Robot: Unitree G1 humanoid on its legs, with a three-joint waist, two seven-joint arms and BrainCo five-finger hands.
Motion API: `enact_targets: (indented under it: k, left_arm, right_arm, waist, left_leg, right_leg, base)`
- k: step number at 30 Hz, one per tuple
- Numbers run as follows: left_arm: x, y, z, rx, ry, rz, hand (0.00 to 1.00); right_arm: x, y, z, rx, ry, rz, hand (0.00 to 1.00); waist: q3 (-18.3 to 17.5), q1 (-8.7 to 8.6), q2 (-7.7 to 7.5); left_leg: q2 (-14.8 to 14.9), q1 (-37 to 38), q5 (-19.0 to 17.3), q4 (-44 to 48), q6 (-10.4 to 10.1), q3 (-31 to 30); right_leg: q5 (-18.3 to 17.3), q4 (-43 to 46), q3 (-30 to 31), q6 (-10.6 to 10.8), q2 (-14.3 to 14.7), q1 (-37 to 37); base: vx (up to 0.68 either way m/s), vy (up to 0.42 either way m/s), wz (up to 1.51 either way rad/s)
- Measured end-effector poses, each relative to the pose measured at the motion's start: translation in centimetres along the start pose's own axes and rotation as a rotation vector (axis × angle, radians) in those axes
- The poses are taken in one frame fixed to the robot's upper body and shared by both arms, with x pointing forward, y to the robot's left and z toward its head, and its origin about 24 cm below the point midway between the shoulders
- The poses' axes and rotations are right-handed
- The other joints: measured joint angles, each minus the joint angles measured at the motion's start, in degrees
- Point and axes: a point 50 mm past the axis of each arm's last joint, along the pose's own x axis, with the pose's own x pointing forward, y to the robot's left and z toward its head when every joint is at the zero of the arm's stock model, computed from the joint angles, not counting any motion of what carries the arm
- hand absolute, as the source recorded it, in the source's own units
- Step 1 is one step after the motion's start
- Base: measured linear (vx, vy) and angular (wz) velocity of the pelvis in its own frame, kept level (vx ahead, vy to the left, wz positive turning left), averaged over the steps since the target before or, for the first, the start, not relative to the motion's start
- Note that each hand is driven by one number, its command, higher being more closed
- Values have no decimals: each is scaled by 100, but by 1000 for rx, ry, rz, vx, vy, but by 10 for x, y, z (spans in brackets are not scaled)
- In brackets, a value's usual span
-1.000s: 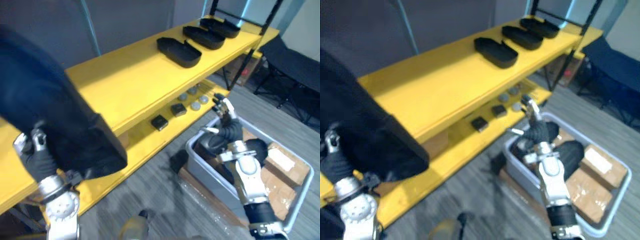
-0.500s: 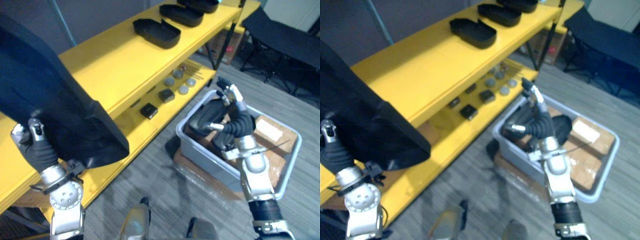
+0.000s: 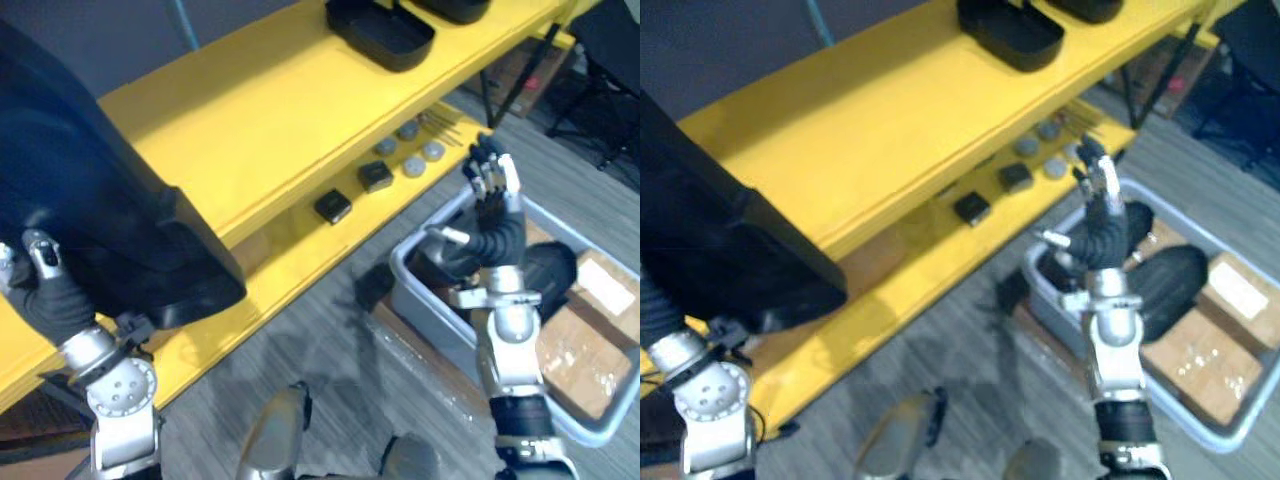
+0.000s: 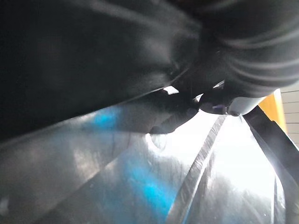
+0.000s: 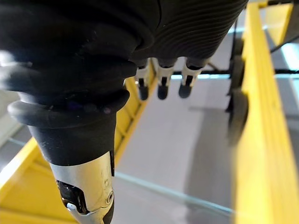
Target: Walk over and take plastic housings, then place them on the shelf
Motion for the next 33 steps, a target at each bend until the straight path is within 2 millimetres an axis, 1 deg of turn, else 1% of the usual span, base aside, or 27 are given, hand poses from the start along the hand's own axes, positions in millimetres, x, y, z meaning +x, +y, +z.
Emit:
enact_targets:
  k: [1, 2, 3, 4, 5, 6, 7, 8, 9, 10, 11, 12, 13, 14, 15, 17, 18, 19, 20, 21, 22, 24, 26, 28, 30, 31, 33]
  left_arm:
    - [0, 0, 0, 1, 0, 0, 100]
    - [0, -2, 1, -3, -2, 1, 100]
    - [1, -4, 3, -14, -12, 8, 100]
    - [2, -5, 4, -21, -19, 12, 100]
    - [6, -8, 6, -36, -33, 19, 100]
    - [10, -12, 8, -58, -47, 27, 100]
    - [11, -14, 10, -70, -53, 30, 100]
    - [12, -19, 12, -91, -57, 23, 100]
    - [10, -23, 12, -106, -54, 4, 100]
    - [8, -27, 13, -118, -45, -15, 100]
    - [5, -29, 13, -123, -38, -30, 100]
    - [1, -31, 13, -127, -28, -59, 100]
    - [-4, -33, 11, -133, -3, -75, 100]
    - [-12, -32, 9, -125, 27, -96, 100]
    - [-15, -32, 8, -100, 28, -112, 100]
    - [-16, -35, 9, -103, 23, -133, 100]
    - [-17, -40, 12, -123, 19, -154, 100]
    - [-16, -47, 15, -153, 8, -180, 100]
    - [-15, -50, 16, -167, 2, -193, 100]
    - [-13, -57, 19, -197, -7, -220, 100]
    - [-13, -59, 21, -206, -14, -238, 100]
    - [-13, -58, 18, -195, 4, -252, 100]
    - [-15, -59, 13, -168, 39, -284, 100]
    - [-16, -62, 8, -141, 75, -328, 100]
    - [-15, -64, 3, -103, 111, -406, 100]
    - [-15, -64, 1, -88, 118, -430, 100]
    - [-16, -67, -12, -58, 198, -508, 100]
  right_arm:
    - [0, 1, 0, 3, 0, -2, 0]
    - [-1, 1, -1, 3, 2, 1, 0]
    - [0, 1, 0, 1, -5, 13, 0]
    - [1, 1, 1, 0, -13, 16, 0]
    - [1, 0, 3, -3, -31, 17, 0]
    - [1, -1, 5, 1, -42, 19, 0]
    - [2, -2, 7, 3, -49, 18, 0]
    - [3, -2, 13, 15, -75, 15, 0]
    - [2, -2, 21, 26, -108, 16, 0]
    - [0, -2, 27, 31, -130, 20, 0]
    - [-1, -1, 31, 30, -139, 24, 0]
    - [-5, 0, 35, 33, -148, 33, 0]
    - [-6, -1, 36, 45, -144, 34, 0]
    - [-8, -2, 33, 68, -126, 30, 0]
    - [-8, -4, 32, 97, -113, 25, 0]
    - [-8, -7, 30, 136, -102, 20, 0]
    - [-12, -12, 27, 145, -85, 2, 0]
    - [-17, -22, 25, 133, -63, -28, 0]
    - [-20, -27, 25, 119, -51, -46, 0]
    - [-27, -39, 25, 85, -28, -94, 0]
    - [-32, -48, 27, 59, -15, -134, 0]
    - [-36, -52, 31, 34, -19, -151, 0]
    - [-37, -52, 35, 17, -24, -155, 0]
    - [-39, -55, 39, 5, -38, -172, 0]
    - [-44, -58, 47, -13, -57, -201, 0]
    - [-46, -59, 48, -14, -56, -207, 0]
    - [-53, -59, 46, -15, -19, -218, 0]
  waist:
    - [2, -20, -5]
    - [-1, -104, -5]
    - [-10, -185, -10]
    - [-10, -212, -4]
    - [-8, -253, -1]
    - [-6, -310, 5]
    - [-8, -342, 14]
    - [-23, -400, 50]
    - [-35, -422, 47]
    - [-54, -430, 22]
    - [-94, -449, -17]
    - [-213, -524, -122]
    - [-268, -519, -41]
    - [-449, -457, 94]
    - [-641, -449, 197]
    - [-738, -431, 302]
    - [-784, -537, 372]
    - [-794, -658, 390]
    - [-792, -719, 386]
    - [-796, -762, 385]
    - [-851, -754, 364]
    - [-875, -698, 317]
    - [-884, -700, 281]
    - [-905, -735, 243]
    - [-923, -813, 218]
    - [-929, -845, 212]
    - [-956, -907, 222]
  left_leg:
    - [-38, 63, -19, -2, 18, -66]
    - [-27, 216, -5, -47, 9, -269]
    - [10, 378, -36, -115, 61, -458]
    - [63, 438, -44, -146, 67, -542]
    - [128, 552, -43, -239, 64, -778]
    - [197, 645, -66, -291, 23, -1027]
    - [246, 678, -88, -302, -14, -1142]
    - [348, 716, -161, -283, -129, -1396]
    - [435, 814, -227, -275, -235, -1622]
    - [461, 880, -290, -245, -340, -1719]
    - [453, 894, -347, -196, -426, -1761]
    - [450, 929, -526, -144, -562, -1774]
    - [576, 1021, -592, -149, -643, -1779]
    - [820, 1088, -580, -288, -659, -1636]
    - [974, 1135, -462, -538, -764, -1508]
    - [1091, 1355, -233, -956, -815, -1295]
    - [1155, 1431, -4, -1184, -774, -877]
    - [1193, 1541, 187, -1313, -684, -279]
    - [1211, 1599, 275, -1399, -653, -5]
    - [1216, 1739, 411, -1602, -640, 305]
    - [1158, 1832, 533, -1863, -702, 243]
    - [1067, 1861, 684, -2142, -689, 242]
    - [1012, 1864, 776, -2289, -664, 238]
    - [977, 1888, 837, -2394, -630, 248]
    - [968, 1891, 883, -2454, -637, 287]
    - [969, 1895, 889, -2463, -642, 303]
    - [987, 2020, 921, -2570, -666, 565]
  right_leg:
    - [243, 318, 119, -85, 3, -128]
    - [651, 829, 273, -288, 20, -376]
    - [329, 855, 315, -357, 215, -420]
    - [147, 674, 343, -388, 361, -429]
    - [-60, 122, 381, -461, 733, -446]
    - [-105, -445, 466, -496, 1045, -490]
    - [-100, -689, 536, -492, 1193, -534]
    - [-55, -1136, 701, -465, 1441, -619]
    - [77, -1692, 923, -368, 1608, -621]
    - [241, -2077, 1076, -356, 1677, -537]
    - [399, -2271, 1149, -360, 1690, -481]
    - [865, -2389, 1233, -158, 1657, -330]
    - [861, -2206, 1103, -91, 1709, -280]
    - [764, -2214, 957, -235, 1832, -213]
    - [698, -2220, 831, -331, 1874, -208]
    - [668, -2279, 701, -381, 1846, -51]
    - [669, -2445, 491, -388, 1753, 204]
    - [665, -2569, 196, -396, 1604, 498]
    - [661, -2602, 58, -402, 1546, 638]
    - [654, -2626, -157, -413, 1449, 829]
    - [641, -2632, -225, -427, 1399, 865]
    - [629, -2747, -217, -411, 1360, 870]
    - [680, -2863, -223, -326, 1323, 885]
    - [694, -2955, -221, -310, 1296, 911]
    - [752, -3063, -207, -290, 1295, 931]
    - [762, -3081, -198, -289, 1299, 932]
    - [835, -3132, -12, -241, 1324, 906]
  base:
    - [204, 59, 33]
    - [259, -22, 56]
    - [262, -62, 63]
    - [254, -116, 70]
    - [228, -149, 79]
    - [226, -163, 84]
    - [213, -195, 91]
    - [264, -282, 94]
    - [272, -308, 105]
    - [241, -290, 92]
    - [202, -280, 111]
    - [241, -360, 107]
    - [271, -416, 96]
    - [249, -374, 53]
    - [231, -324, 33]
    - [178, -216, 41]
    - [147, -146, 99]
    - [134, -126, 119]
    - [92, -93, 131]
    - [33, -40, 103]
    - [6, -18, 80]
    - [-38, -1, 28]
    - [-57, 30, 12]
    - [-37, 35, 6]
    - [0, 0, 0]
    - [11, 25, -13]
    - [28, 36, -38]
